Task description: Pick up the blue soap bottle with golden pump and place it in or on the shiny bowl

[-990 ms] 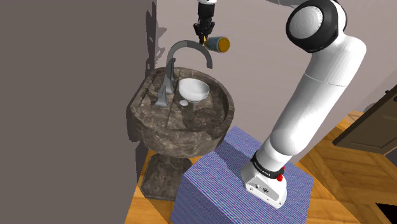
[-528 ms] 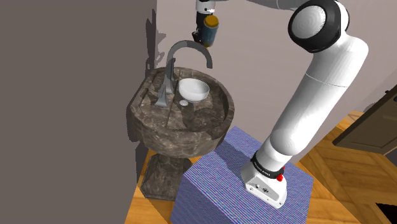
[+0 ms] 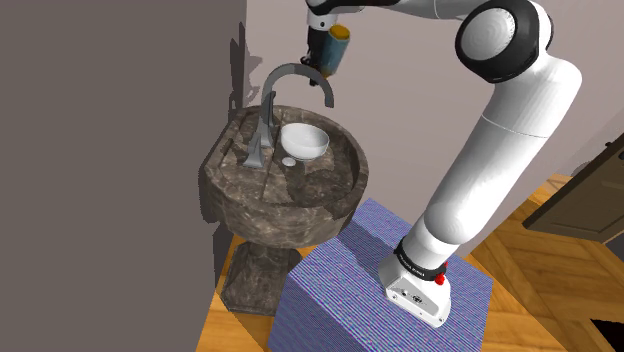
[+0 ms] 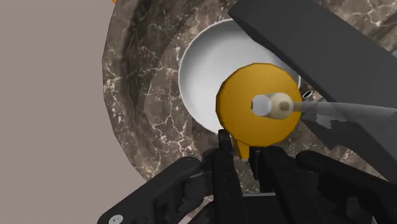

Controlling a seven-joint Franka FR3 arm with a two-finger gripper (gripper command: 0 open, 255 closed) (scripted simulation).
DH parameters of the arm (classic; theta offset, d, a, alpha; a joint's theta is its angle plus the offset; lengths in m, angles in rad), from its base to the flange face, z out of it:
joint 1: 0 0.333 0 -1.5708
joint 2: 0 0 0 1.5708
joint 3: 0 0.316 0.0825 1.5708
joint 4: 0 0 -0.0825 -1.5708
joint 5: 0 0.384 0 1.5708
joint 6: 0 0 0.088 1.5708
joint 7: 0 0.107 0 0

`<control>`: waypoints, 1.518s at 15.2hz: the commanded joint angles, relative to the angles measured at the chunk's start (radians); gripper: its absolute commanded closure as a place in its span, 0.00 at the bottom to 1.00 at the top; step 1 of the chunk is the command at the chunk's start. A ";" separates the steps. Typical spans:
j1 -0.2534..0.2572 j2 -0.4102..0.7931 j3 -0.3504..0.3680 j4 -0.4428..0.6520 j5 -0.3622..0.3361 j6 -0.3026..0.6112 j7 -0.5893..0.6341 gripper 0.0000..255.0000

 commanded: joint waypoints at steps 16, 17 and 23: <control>0.004 0.016 -0.002 -0.078 -0.001 0.053 0.002 0.00; 0.007 0.015 0.001 -0.080 -0.001 0.054 0.008 0.00; 0.010 0.020 0.010 0.052 0.002 -0.074 0.005 0.00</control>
